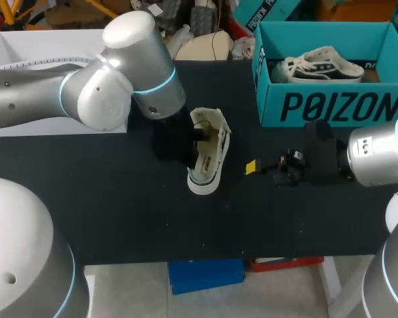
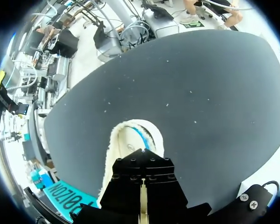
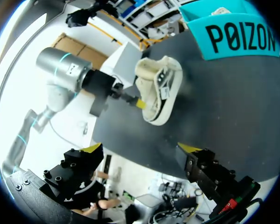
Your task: Take the shoe out of the shoebox, open the shoe tongue, remove and reinsert the insole, then place the shoe into the shoebox
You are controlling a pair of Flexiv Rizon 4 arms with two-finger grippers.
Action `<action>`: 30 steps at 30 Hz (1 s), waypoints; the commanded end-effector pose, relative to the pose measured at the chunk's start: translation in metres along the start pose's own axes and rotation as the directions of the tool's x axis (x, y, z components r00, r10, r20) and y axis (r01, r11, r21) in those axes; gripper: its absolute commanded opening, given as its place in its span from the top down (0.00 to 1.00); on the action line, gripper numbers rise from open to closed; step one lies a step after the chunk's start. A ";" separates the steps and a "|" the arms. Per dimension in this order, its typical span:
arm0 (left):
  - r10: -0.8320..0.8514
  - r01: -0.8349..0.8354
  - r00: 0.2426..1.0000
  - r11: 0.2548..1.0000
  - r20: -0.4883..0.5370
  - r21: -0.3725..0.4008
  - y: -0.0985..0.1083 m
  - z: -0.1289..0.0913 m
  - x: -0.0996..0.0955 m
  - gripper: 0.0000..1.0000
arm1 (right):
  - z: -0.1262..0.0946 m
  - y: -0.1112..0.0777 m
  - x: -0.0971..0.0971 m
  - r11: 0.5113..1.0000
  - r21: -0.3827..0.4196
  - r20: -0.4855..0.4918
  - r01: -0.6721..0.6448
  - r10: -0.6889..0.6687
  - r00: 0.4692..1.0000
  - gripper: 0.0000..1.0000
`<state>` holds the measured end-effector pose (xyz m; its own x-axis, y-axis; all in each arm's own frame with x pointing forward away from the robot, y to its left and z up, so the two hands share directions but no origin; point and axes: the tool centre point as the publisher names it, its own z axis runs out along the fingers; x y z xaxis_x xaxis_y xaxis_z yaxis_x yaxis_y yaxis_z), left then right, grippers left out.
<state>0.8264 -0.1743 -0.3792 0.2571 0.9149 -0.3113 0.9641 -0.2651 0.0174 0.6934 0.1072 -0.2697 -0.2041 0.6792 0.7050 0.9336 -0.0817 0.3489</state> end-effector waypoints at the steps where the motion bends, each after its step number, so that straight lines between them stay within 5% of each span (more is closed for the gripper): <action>1: 0.016 -0.016 0.999 1.000 -0.042 0.008 0.003 0.012 -0.008 1.00 | -0.001 0.000 0.000 1.000 0.001 0.000 0.000 0.000 1.000 0.00; 14: 0.023 -0.014 0.994 0.997 -0.105 0.079 -0.001 0.044 -0.005 1.00 | -0.001 0.000 0.000 1.000 0.001 0.000 0.000 0.000 1.000 0.00; 23: 0.026 -0.015 0.991 0.996 -0.128 0.087 -0.007 0.042 0.003 1.00 | -0.001 0.000 0.000 1.000 0.001 0.000 0.000 0.000 1.000 0.00; 27: 0.007 -0.002 0.996 0.998 -0.087 0.063 -0.004 0.017 -0.003 1.00 | -0.001 0.000 0.000 1.000 0.001 0.000 0.000 0.000 1.000 0.00; 30: -0.121 0.117 0.992 0.987 0.028 0.113 -0.004 -0.017 -0.008 1.00 | -0.001 0.000 0.000 1.000 0.001 0.000 0.000 0.000 1.000 0.00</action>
<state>0.8224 -0.1958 -0.3917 0.2182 0.9391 -0.2654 0.9662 -0.2462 -0.0767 0.6934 0.1072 -0.2697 -0.2040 0.6792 0.7050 0.9336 -0.0817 0.3489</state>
